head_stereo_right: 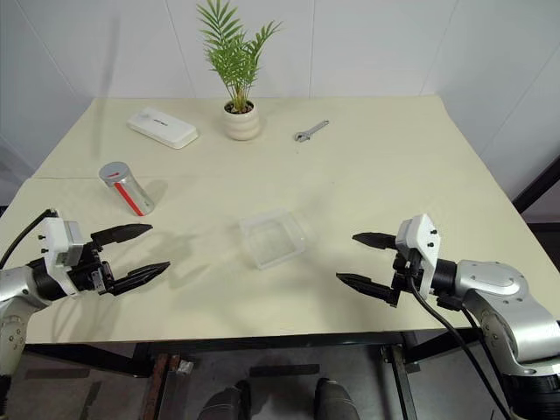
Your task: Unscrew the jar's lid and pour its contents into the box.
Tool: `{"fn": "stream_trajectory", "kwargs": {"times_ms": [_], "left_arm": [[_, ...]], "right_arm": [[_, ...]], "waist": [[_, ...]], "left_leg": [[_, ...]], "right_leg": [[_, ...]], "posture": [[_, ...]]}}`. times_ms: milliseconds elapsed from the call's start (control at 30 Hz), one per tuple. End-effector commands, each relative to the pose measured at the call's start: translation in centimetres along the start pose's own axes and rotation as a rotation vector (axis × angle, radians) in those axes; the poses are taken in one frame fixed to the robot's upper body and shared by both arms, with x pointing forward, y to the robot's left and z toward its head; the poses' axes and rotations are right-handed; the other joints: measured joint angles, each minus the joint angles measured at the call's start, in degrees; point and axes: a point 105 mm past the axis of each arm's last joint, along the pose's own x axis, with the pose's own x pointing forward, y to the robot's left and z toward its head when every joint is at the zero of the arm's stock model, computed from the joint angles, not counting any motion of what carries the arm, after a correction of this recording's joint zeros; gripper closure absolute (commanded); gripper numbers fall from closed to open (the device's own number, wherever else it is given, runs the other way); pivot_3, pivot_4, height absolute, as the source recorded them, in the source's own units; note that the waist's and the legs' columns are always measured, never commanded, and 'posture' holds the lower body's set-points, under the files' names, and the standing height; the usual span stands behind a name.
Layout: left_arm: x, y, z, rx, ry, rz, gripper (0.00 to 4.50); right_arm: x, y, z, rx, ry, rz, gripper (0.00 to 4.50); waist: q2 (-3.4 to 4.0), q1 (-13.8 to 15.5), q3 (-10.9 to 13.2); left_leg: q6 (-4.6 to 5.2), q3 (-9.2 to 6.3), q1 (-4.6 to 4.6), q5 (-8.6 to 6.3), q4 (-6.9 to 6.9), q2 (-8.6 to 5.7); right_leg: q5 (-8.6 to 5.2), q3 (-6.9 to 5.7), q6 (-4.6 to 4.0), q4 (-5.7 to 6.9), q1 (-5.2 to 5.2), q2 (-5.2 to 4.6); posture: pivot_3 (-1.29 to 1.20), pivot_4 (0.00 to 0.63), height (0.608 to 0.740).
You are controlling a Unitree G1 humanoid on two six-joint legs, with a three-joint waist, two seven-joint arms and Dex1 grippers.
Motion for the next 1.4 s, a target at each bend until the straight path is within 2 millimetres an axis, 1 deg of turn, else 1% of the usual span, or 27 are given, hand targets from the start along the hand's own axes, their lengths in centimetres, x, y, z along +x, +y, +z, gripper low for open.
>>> {"fn": "stream_trajectory", "kwargs": {"times_ms": [33, 100, 167, 233, 300, 367, 433, 533, 600, 667, 767, 867, 933, 967, 1033, 1167, 1300, 1400], "left_arm": [[-0.6, 0.5, 0.9, 0.067, -0.024, 0.093, 0.01], [-1.0, 0.3, 0.4, 0.048, -0.033, 0.173, 0.01], [-1.5, 0.5, -0.1, 0.036, -0.045, 0.303, 0.01], [-2.3, 1.6, -0.7, 0.001, -0.070, 0.517, 0.01], [-2.6, 2.4, -1.5, -0.028, -0.073, 0.690, 0.01], [-2.3, 2.5, -2.1, -0.039, -0.061, 0.789, 0.01], [-1.6, 2.6, -2.9, -0.069, -0.060, 0.878, 0.01], [0.2, 3.1, -4.0, -0.125, -0.063, 1.003, 0.01], [1.5, 3.6, -4.4, -0.137, -0.053, 1.054, 0.01], [2.0, 4.4, -4.9, -0.159, -0.044, 1.114, 0.01], [3.3, 5.4, -4.2, -0.133, -0.084, 1.135, 0.01], [4.4, 6.7, -4.1, -0.115, -0.078, 1.190, 0.01], [4.9, 7.6, -4.3, -0.119, -0.059, 1.234, 0.01], [5.1, 8.0, -4.3, -0.113, -0.049, 1.253, 0.01], [5.1, 8.7, -4.1, -0.090, -0.025, 1.298, 0.01], [5.1, 9.5, -4.4, -0.093, 0.011, 1.367, 0.01], [5.4, 10.3, -4.3, -0.088, 0.010, 1.358, 0.01], [5.6, 11.7, -3.9, -0.076, -0.002, 1.364, 0.01]], "right_arm": [[0.8, 0.1, 0.7, -0.025, -0.038, 0.024, 0.00], [1.4, 0.0, 0.5, -0.022, -0.045, 0.043, 0.00], [2.1, -0.1, 0.8, -0.027, -0.067, 0.060, 0.00], [3.1, -0.4, 1.4, -0.035, -0.102, 0.076, 0.00], [4.2, -0.5, 2.2, -0.037, -0.140, 0.098, 0.00], [5.1, -0.4, 2.9, -0.042, -0.170, 0.125, 0.00], [6.0, -0.2, 3.9, -0.055, -0.204, 0.159, 0.00], [7.7, 0.0, 6.0, -0.058, -0.278, 0.195, 0.00], [8.6, 0.2, 7.2, -0.069, -0.324, 0.221, 0.00], [9.4, 0.6, 8.1, -0.075, -0.358, 0.244, 0.00], [10.4, 0.8, 9.1, -0.069, -0.402, 0.242, 0.00], [11.0, 0.9, 8.5, -0.079, -0.406, 0.232, 0.00], [11.2, 0.8, 8.3, -0.075, -0.411, 0.210, 0.00], [11.2, 0.8, 8.2, -0.069, -0.417, 0.201, 0.00], [11.3, 0.8, 8.0, -0.062, -0.420, 0.189, 0.00], [11.1, 0.4, 7.6, -0.054, -0.417, 0.161, 0.00], [10.9, 0.2, 7.5, -0.051, -0.418, 0.130, 0.00], [10.7, 0.0, 7.5, -0.052, -0.421, 0.109, 0.00]], "waist": [[-0.05, 0.0, 0.0], [-0.11, -0.2, -0.1], [-0.12, -0.5, -0.1], [-0.14, -0.5, -0.1], [-0.17, -0.3, -0.1], [-0.18, -0.2, -0.1], [-0.20, 0.1, -0.1], [-0.24, 0.3, -0.1], [-0.31, 0.4, -0.2], [-0.38, 0.4, -0.2], [-0.50, 0.3, -0.3], [-0.52, 0.5, -0.3], [-0.52, 0.6, -0.3], [-0.52, 0.6, -0.3], [-0.52, 0.6, -0.3], [-0.52, 0.5, -0.3], [-0.52, 0.5, -0.3], [-0.52, 0.6, -0.3]], "left_leg": [[0.01, 0.00, -0.01, 0.00, 0.02, 0.00], [0.04, 0.05, 0.01, -0.03, 0.02, 0.00], [0.08, 0.09, 0.00, -0.09, 0.01, 0.00], [0.15, 0.18, -0.01, -0.14, 0.02, 0.00], [0.18, 0.17, -0.01, -0.12, 0.14, 0.00], [0.18, 0.16, 0.00, -0.12, 0.29, 0.02], [0.17, 0.16, 0.00, -0.13, 0.42, 0.02], [0.17, 0.20, -0.03, -0.13, 0.58, 0.00], [0.19, 0.20, -0.05, -0.12, 0.65, 0.00], [0.19, 0.20, -0.03, -0.12, 0.68, 0.00], [0.19, 0.19, -0.04, -0.12, 0.67, 0.01], [0.20, 0.20, -0.09, -0.12, 0.63, 0.01], [0.21, 0.20, -0.12, -0.12, 0.62, 0.00], [0.21, 0.20, -0.13, -0.12, 0.61, 0.00], [0.21, 0.20, -0.20, -0.12, 0.59, 0.00], [0.21, 0.26, -0.23, -0.12, 0.51, 0.01], [0.20, 0.26, -0.23, -0.11, 0.45, 0.01], [0.19, 0.26, -0.23, -0.13, 0.46, 0.01]], "right_leg": [[0.01, 0.01, 0.00, -0.01, 0.00, -0.01], [0.02, 0.07, 0.00, -0.04, 0.01, -0.01], [0.01, 0.10, 0.00, -0.05, 0.01, -0.01], [0.00, 0.17, 0.00, -0.01, -0.01, -0.01], [0.01, 0.18, 0.03, 0.14, -0.06, 0.02], [0.02, 0.23, 0.05, 0.32, -0.08, 0.06], [0.05, 0.26, 0.10, 0.39, -0.08, 0.07], [0.21, 0.36, 0.18, 0.37, -0.06, 0.07], [0.32, 0.36, 0.22, 0.34, -0.04, 0.08], [0.35, 0.36, 0.22, 0.34, 0.01, 0.08], [0.37, 0.36, 0.22, 0.33, 0.00, 0.11], [0.42, 0.36, 0.33, 0.36, -0.06, 0.12], [0.63, 0.36, 0.71, 0.43, -0.14, 0.13], [0.85, 0.36, 1.10, 0.44, -0.17, 0.15], [0.85, 0.36, 1.11, 0.44, -0.25, 0.15], [0.86, 0.36, 1.13, 0.45, -0.35, 0.17], [0.86, 0.36, 1.12, 0.48, -0.42, 0.19], [0.86, 0.36, 1.13, 0.48, -0.42, 0.19]], "posture": [[0.00, 0.150, 0.740], [0.00, 0.150, 0.740], [0.00, 0.150, 0.740], [0.00, 0.150, 0.740], [0.00, 0.150, 0.740], [0.00, 0.150, 0.740], [0.00, 0.150, 0.740], [0.00, 0.150, 0.740], [0.00, 0.150, 0.740], [0.00, 0.150, 0.740], [0.00, 0.150, 0.740], [0.00, 0.150, 0.740], [0.00, 0.150, 0.740], [0.00, 0.150, 0.740], [0.00, 0.150, 0.740], [0.00, 0.150, 0.740], [0.00, 0.150, 0.740], [0.00, 0.150, 0.740]]}}
